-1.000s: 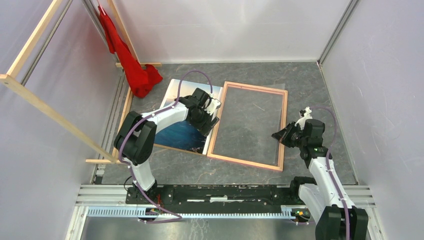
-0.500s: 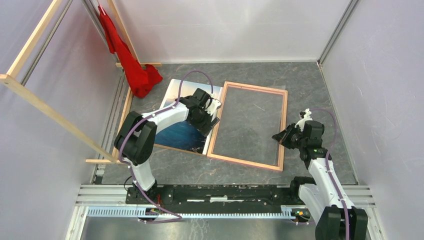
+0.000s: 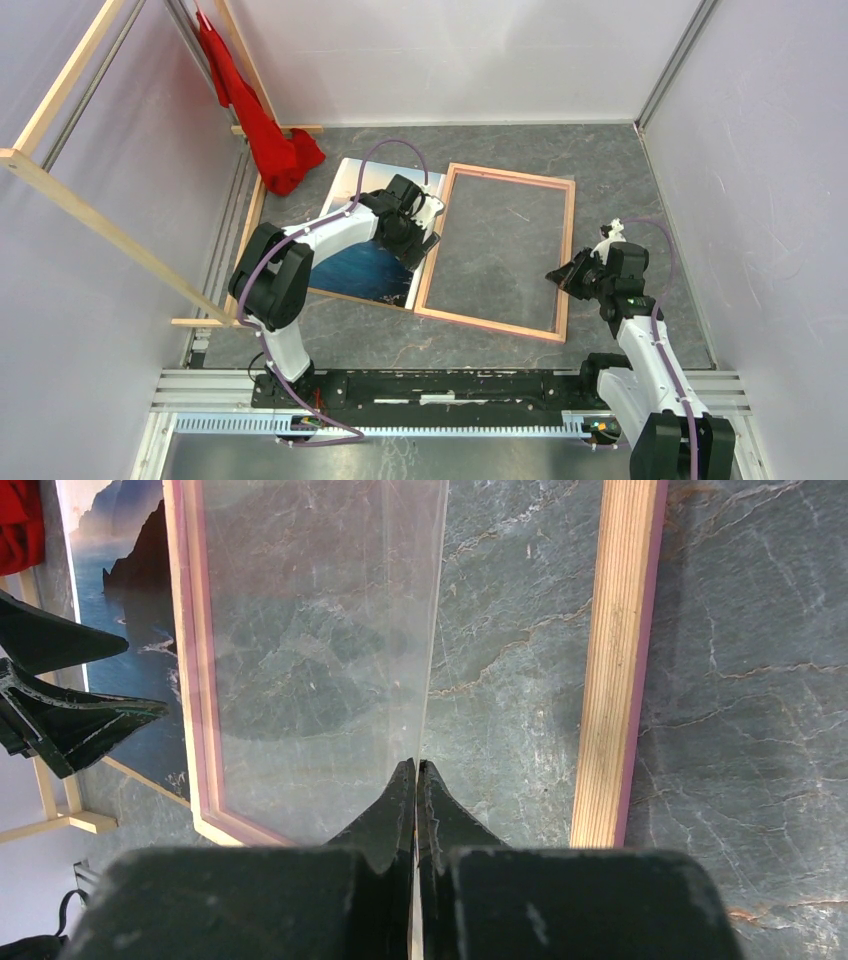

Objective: Put the photo into the frame
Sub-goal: Place the photo frame item in the photo frame.

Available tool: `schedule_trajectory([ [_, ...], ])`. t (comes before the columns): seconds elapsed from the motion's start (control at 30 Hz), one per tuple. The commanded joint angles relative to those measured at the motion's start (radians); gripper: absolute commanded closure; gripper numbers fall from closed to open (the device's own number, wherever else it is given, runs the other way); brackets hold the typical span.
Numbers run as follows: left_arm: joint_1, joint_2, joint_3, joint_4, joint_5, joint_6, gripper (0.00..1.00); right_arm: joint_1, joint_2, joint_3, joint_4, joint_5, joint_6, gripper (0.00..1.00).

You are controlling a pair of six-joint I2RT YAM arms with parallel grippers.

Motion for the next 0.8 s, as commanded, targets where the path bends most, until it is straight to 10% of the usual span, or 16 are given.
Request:
schedule_trajectory([
  [0.0, -0.007, -0.006, 0.037, 0.013, -0.002, 0.034, 0.02, -0.005, -0.005, 0.029, 0.039, 0.005, -0.035, 1.00],
  [0.77, -0.018, 0.018, 0.052, 0.005, 0.006, 0.045, 0.02, -0.010, 0.100, 0.173, 0.036, -0.092, -0.138, 1.00],
])
